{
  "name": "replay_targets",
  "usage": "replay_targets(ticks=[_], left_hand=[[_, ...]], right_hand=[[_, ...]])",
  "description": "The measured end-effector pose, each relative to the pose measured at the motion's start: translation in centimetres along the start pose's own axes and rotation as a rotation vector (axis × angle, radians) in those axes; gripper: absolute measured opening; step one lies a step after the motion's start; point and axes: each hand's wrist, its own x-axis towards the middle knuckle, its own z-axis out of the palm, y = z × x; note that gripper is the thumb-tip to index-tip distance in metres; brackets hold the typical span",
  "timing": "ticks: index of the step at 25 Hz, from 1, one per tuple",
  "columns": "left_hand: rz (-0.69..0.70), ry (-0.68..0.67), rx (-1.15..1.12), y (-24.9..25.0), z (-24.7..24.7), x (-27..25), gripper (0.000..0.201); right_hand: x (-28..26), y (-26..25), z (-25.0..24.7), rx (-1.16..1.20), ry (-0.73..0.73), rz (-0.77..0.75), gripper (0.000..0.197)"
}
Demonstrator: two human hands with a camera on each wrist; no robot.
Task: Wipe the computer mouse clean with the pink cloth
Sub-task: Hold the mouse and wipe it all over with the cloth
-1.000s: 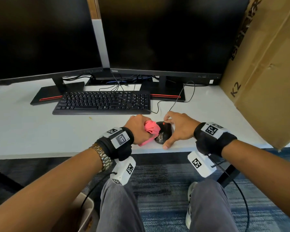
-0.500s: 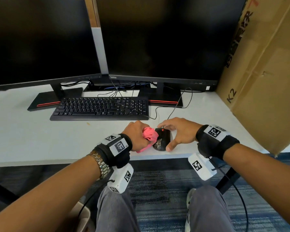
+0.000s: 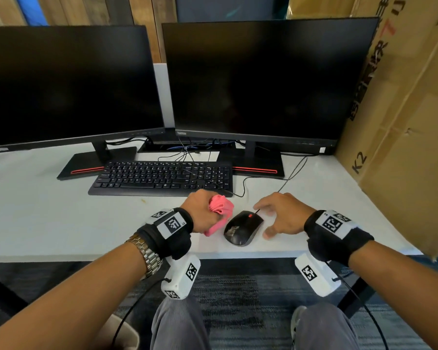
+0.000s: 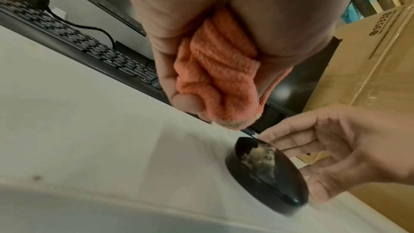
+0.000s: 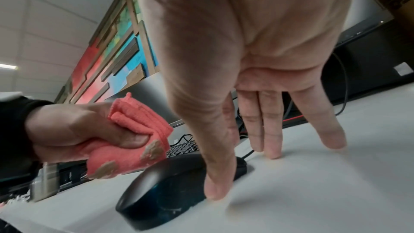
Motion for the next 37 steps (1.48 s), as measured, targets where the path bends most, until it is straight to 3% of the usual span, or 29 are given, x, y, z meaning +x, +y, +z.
replay_targets(ticks=[4, 11, 14, 22, 34, 37], left_hand=[[-0.004, 0.036, 0.001, -0.5, -0.8, 0.0, 0.017], [0.093, -0.095, 0.086, 0.8, -0.5, 0.6, 0.014], [0.128, -0.14, 0.139, 0.8, -0.4, 1.2, 0.021], [0.189, -0.182, 0.366, 2.1, -0.2, 1.8, 0.011], [0.261, -0.165, 0.371, 0.5, 0.1, 0.0, 0.01], [0.234, -0.101, 0.286, 0.1, -0.5, 0.2, 0.012]], right_hand=[[-0.7, -1.5, -1.2, -0.019, 0.058, -0.097, 0.081], [0.4, -3.6, -2.2, -0.227, -0.11, -0.222, 0.067], [1.1, -3.2, -2.0, -0.261, -0.137, -0.234, 0.062], [1.9, -2.7, -1.5, -0.264, -0.099, -0.218, 0.056], [2.5, -2.7, -1.5, -0.262, -0.11, -0.253, 0.062], [2.6, -2.6, -1.5, -0.258, -0.117, -0.26, 0.06]])
